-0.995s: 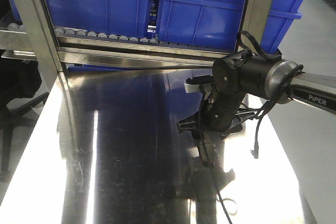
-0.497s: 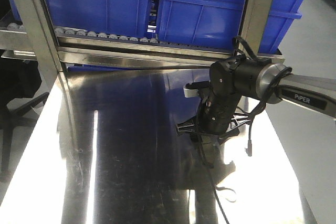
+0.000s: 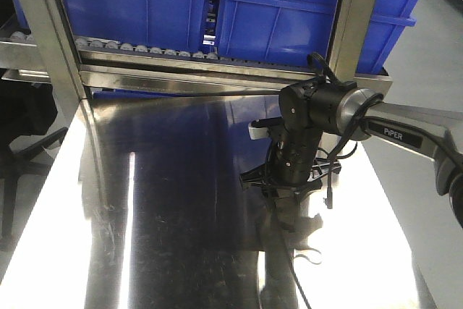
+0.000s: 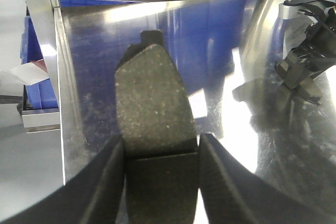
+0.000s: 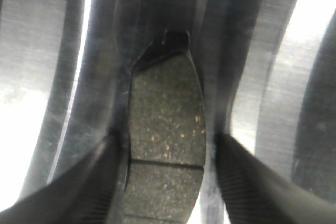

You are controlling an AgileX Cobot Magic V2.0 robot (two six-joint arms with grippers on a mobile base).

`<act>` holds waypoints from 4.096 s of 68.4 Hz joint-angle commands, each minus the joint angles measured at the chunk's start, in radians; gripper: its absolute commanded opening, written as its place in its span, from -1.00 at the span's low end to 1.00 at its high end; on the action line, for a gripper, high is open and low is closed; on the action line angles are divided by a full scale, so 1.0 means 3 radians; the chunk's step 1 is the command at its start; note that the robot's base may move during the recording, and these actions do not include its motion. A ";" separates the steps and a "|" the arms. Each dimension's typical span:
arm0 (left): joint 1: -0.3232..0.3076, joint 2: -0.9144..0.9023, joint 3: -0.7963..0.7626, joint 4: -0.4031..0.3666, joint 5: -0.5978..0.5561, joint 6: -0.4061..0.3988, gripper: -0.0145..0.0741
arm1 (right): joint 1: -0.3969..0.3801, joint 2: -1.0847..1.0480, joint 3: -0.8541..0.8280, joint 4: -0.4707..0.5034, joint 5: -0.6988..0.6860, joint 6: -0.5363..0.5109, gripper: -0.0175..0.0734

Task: Move and align brake pads A on conveyor
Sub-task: 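Lower the right gripper onto the other brake pad and close it, then lift the grasped pad off the table with the right gripper, then back away and turn the base from the steel table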

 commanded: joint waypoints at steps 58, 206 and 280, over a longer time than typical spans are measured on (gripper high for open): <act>-0.0011 0.0027 -0.0094 0.0023 -0.0299 -0.0021 -0.69 | -0.0124 -0.1169 0.0194 -0.0406 -0.0056 0.0028 -0.64; -0.0011 0.0027 -0.0094 0.0023 -0.0299 -0.0021 -0.69 | -0.0562 -0.5899 0.3439 -0.0642 -0.1264 0.0012 -0.63; -0.0011 0.0027 -0.0094 0.0023 -0.0299 -0.0021 -0.69 | -0.0562 -0.5899 0.3439 -0.0642 -0.1256 0.0012 -0.63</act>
